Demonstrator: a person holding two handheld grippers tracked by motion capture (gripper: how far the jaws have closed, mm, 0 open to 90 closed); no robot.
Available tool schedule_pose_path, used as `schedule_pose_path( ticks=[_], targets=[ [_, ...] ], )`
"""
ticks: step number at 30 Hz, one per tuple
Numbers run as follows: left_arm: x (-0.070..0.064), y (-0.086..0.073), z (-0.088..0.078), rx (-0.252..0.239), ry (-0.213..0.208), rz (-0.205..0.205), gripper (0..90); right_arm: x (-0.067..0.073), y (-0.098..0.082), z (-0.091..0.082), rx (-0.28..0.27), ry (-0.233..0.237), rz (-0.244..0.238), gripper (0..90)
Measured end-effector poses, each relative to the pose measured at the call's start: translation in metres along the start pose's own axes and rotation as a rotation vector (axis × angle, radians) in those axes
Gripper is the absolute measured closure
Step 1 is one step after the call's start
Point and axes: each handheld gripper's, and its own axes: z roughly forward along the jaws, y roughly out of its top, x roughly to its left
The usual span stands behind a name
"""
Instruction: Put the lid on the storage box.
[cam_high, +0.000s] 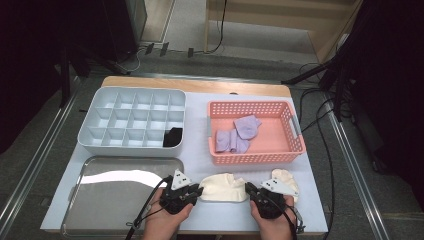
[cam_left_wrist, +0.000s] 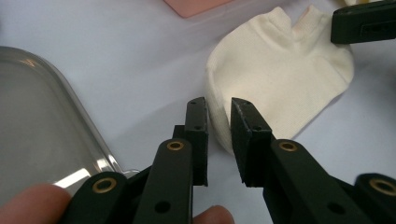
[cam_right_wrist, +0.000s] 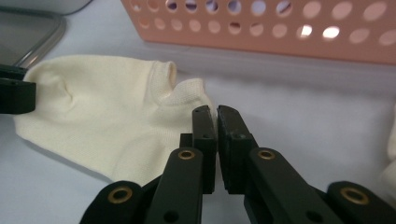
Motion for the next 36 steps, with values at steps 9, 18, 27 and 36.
schedule_pose_path(
  ticks=[9, 18, 27, 36],
  targets=[
    [0.003, 0.005, 0.008, -0.022, -0.036, 0.001, 70.3, -0.006, 0.004, 0.009, -0.01, -0.025, 0.021, 80.0],
    [0.009, 0.0, -0.012, -0.136, -0.014, 0.019, 44.2, -0.017, 0.011, -0.017, -0.115, -0.04, 0.021, 60.5],
    [0.017, -0.006, -0.02, -0.155, 0.004, 0.025, 39.8, -0.057, 0.002, -0.046, -0.151, -0.216, 0.045, 43.6],
    [0.02, -0.005, -0.019, -0.155, 0.003, 0.02, 40.0, -0.086, -0.016, -0.034, -0.042, -0.263, 0.106, 49.7]
  ],
)
